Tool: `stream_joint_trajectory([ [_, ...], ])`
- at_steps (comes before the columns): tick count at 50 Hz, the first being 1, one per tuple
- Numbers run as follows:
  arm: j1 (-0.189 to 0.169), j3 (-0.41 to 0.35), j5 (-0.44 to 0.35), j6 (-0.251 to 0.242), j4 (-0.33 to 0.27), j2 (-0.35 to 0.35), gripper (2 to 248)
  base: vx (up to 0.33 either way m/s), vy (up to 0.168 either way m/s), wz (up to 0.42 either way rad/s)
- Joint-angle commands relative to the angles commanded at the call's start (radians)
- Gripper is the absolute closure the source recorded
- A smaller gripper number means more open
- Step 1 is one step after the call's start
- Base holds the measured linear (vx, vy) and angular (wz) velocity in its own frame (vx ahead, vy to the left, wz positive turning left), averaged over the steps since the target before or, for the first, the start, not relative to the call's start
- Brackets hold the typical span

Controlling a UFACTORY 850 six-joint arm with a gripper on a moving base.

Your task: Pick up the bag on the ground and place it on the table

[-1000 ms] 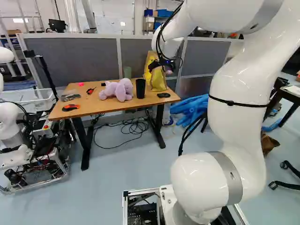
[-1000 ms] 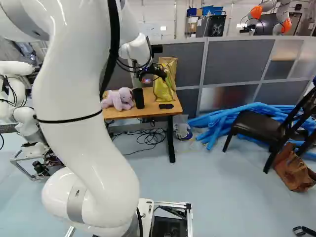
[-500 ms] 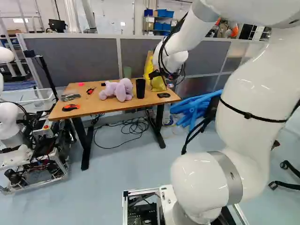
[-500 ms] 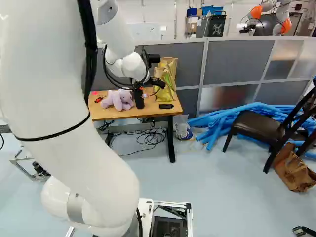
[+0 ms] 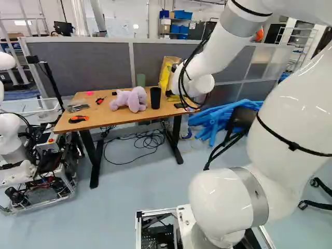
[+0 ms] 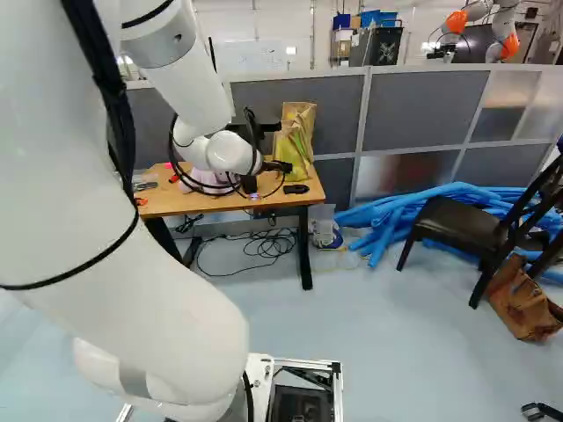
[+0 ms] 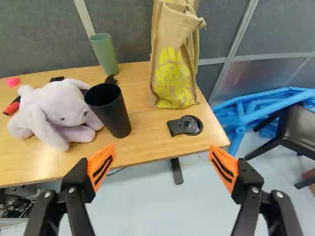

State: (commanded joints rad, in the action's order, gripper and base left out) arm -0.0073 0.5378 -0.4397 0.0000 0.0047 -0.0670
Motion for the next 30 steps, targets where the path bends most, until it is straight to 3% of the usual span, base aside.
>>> stream_joint_trajectory([
  [30,0.004,-0.251,-0.241,0.000,-0.003,-0.118,3,0.000,0.000,0.000],
])
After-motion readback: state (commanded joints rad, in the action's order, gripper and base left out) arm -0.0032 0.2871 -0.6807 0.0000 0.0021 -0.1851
